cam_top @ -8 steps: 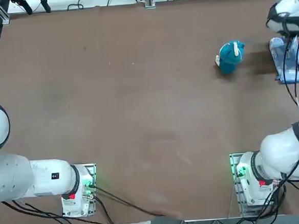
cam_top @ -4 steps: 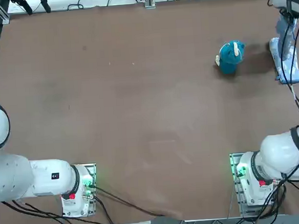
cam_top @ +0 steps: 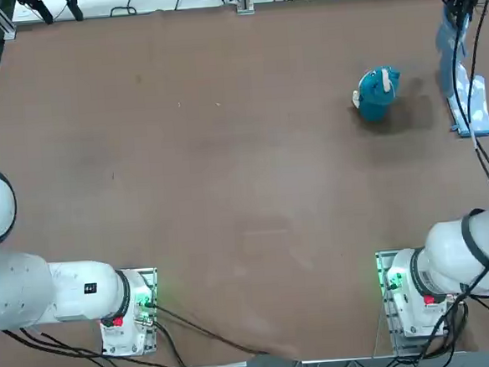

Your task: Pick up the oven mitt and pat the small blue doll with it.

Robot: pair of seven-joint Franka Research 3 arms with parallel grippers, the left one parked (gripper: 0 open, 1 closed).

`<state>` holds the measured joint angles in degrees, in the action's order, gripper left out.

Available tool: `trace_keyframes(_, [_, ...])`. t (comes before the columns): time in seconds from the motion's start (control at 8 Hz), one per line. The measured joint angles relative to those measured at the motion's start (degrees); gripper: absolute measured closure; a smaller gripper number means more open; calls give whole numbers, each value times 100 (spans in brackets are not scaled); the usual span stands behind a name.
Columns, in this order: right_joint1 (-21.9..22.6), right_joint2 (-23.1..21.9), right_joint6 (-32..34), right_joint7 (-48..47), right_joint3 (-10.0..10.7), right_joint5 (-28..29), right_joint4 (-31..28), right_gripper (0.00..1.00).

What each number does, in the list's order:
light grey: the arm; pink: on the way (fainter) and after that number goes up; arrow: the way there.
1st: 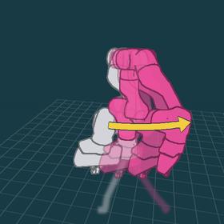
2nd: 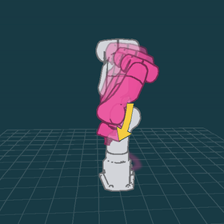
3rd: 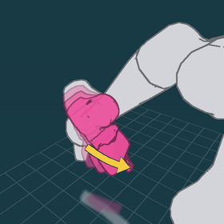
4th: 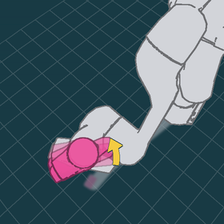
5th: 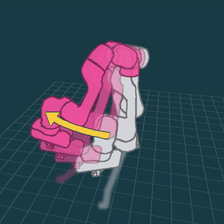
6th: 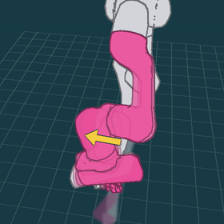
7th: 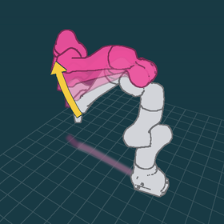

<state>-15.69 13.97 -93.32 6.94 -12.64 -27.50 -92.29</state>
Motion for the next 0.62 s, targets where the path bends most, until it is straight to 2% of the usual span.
trace_keyframes(0.25, [-8,13,122,-295,16,752,16,96])
trace_keyframes(0.62, [31,165,143,-999,-4,1054,16,96])
